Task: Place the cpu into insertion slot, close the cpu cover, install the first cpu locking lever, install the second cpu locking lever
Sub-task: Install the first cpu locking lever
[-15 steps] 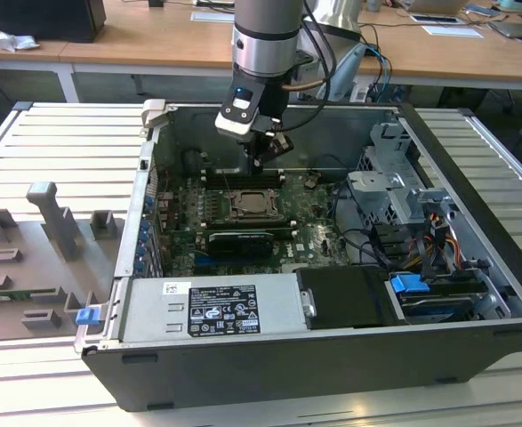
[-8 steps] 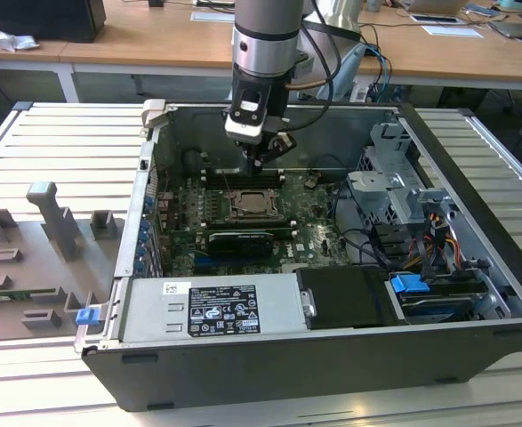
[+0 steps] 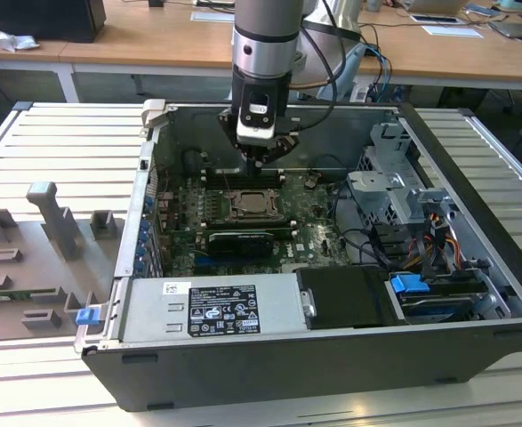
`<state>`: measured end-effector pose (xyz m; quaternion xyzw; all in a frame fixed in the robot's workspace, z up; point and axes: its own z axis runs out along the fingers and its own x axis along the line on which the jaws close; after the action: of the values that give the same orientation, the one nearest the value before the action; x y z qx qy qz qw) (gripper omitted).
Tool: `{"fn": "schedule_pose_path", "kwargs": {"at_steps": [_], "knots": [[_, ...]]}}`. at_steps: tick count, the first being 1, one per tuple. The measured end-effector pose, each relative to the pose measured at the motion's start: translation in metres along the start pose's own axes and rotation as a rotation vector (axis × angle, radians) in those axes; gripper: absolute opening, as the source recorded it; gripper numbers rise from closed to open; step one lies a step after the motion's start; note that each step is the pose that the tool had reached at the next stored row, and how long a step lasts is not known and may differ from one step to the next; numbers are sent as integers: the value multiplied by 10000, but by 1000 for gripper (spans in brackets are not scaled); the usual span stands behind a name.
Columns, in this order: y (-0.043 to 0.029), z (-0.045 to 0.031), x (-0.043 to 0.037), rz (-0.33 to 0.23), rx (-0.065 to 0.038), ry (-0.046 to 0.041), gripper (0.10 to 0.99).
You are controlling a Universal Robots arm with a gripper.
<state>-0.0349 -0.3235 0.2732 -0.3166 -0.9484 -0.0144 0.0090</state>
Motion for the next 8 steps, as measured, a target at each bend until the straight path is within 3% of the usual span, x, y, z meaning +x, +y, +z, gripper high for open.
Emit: {"fn": "schedule_pose_path", "kwargs": {"at_steps": [8], "knots": [[0, 21, 0, -2078, 36, 26, 106]]}}
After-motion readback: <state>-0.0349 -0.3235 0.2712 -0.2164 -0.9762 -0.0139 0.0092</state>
